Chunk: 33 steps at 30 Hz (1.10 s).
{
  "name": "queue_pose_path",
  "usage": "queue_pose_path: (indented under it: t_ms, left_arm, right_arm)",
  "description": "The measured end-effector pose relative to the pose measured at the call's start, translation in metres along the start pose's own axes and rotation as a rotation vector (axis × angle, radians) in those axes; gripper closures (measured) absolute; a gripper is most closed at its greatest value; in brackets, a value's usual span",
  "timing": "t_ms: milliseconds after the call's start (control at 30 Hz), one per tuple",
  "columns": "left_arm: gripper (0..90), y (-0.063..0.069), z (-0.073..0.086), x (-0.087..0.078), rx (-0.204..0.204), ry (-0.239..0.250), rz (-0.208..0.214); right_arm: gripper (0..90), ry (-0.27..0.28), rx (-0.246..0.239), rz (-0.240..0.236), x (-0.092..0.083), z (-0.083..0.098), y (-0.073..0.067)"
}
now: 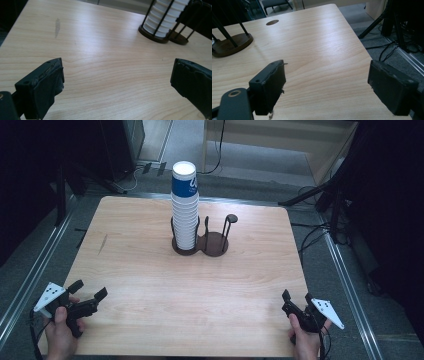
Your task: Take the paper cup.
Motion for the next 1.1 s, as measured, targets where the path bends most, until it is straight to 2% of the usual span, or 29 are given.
queue_pose_path:
  t_ms: [100, 167, 200, 233, 267, 300, 433, 467, 500, 533, 600, 633, 667, 700, 733, 767, 933, 1100]
  left_arm:
    - [0.0, -0.001, 0.0, 0.0, -0.004, -0.002, -0.006]
    - [0.0, 0.0, 0.0, -0.002, 0.001, 0.012, -0.001]
    - [3.0, 0.0, -0.002, -0.003, 0.0, 0.027, -0.001]
    - [10.1, 0.0, -0.002, -0.003, 0.0, 0.027, -0.001]
    - [10.1, -0.002, -0.001, -0.003, -0.007, 0.023, -0.021]
    - [15.8, -0.002, -0.001, -0.002, -0.015, 0.014, -0.018]
    - [10.5, -0.001, -0.001, -0.002, -0.006, 0.008, -0.015]
    - [8.9, 0.001, 0.0, 0.0, 0.014, -0.015, -0.015]
    - [8.7, 0.001, 0.0, 0.0, 0.014, -0.015, -0.015]
    - [8.8, 0.006, 0.0, 0.001, 0.041, -0.023, 0.011]
    - [8.7, 0.009, 0.0, 0.001, 0.062, -0.027, 0.022]
    - [8.7, 0.009, 0.0, 0.001, 0.062, -0.027, 0.022]
    - [8.4, 0.01, 0.0, 0.001, 0.066, -0.031, 0.023]
    - [6.2, 0.01, 0.0, 0.001, 0.066, -0.031, 0.023]
    - [2.0, 0.01, 0.0, 0.002, 0.065, -0.034, 0.041]
    - [0.9, 0.01, 0.0, 0.002, 0.059, -0.034, 0.041]
    - [0.8, 0.009, 0.001, 0.002, 0.058, -0.041, 0.029]
    - [0.8, 0.011, 0.001, 0.003, 0.077, -0.055, 0.019]
  right_arm:
    - [12.6, -0.006, -0.002, 0.002, 0.0, 0.0, -0.001]
    - [12.3, -0.005, -0.025, 0.027, 0.001, -0.001, -0.001]
    - [12.3, -0.008, -0.035, 0.031, 0.001, -0.002, -0.001]
    - [12.3, -0.008, -0.035, 0.031, 0.001, -0.002, -0.001]
    - [12.4, -0.016, -0.045, 0.039, 0.001, -0.002, -0.002]
    - [12.7, -0.026, -0.067, 0.057, 0.001, -0.002, -0.003]
    - [12.8, -0.036, -0.074, 0.043, 0.0, -0.003, -0.013]
    - [12.8, -0.035, -0.102, 0.034, -0.002, -0.005, -0.021]
    - [12.8, -0.035, -0.102, 0.034, -0.002, -0.005, -0.021]
    - [12.7, -0.034, -0.126, 0.019, -0.003, -0.007, -0.031]
    - [12.7, -0.032, -0.122, 0.007, -0.004, -0.009, -0.041]
    - [12.7, -0.032, -0.122, 0.007, -0.004, -0.009, -0.041]
    - [12.5, -0.027, -0.126, -0.012, -0.004, -0.011, -0.051]
    - [12.5, -0.027, -0.126, -0.012, -0.004, -0.011, -0.051]
    - [12.4, -0.03, -0.129, -0.027, -0.003, -0.013, -0.061]
    - [12.4, -0.03, -0.14, -0.037, -0.002, -0.014, -0.066]
    - [12.5, -0.03, -0.143, -0.055, 0.002, -0.02, -0.08]
    - [12.3, -0.025, -0.16, -0.073, 0.007, -0.029, -0.1]
Point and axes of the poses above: each handheld gripper's, and its own axes: x roughly forward along the jaws, z roughly out of its underside, y roughly to its right, the point moved 8 cm from there along x, roughly forward along the jaws, and after that the axes turned 14 degrees about x, right-handed, at the moved point
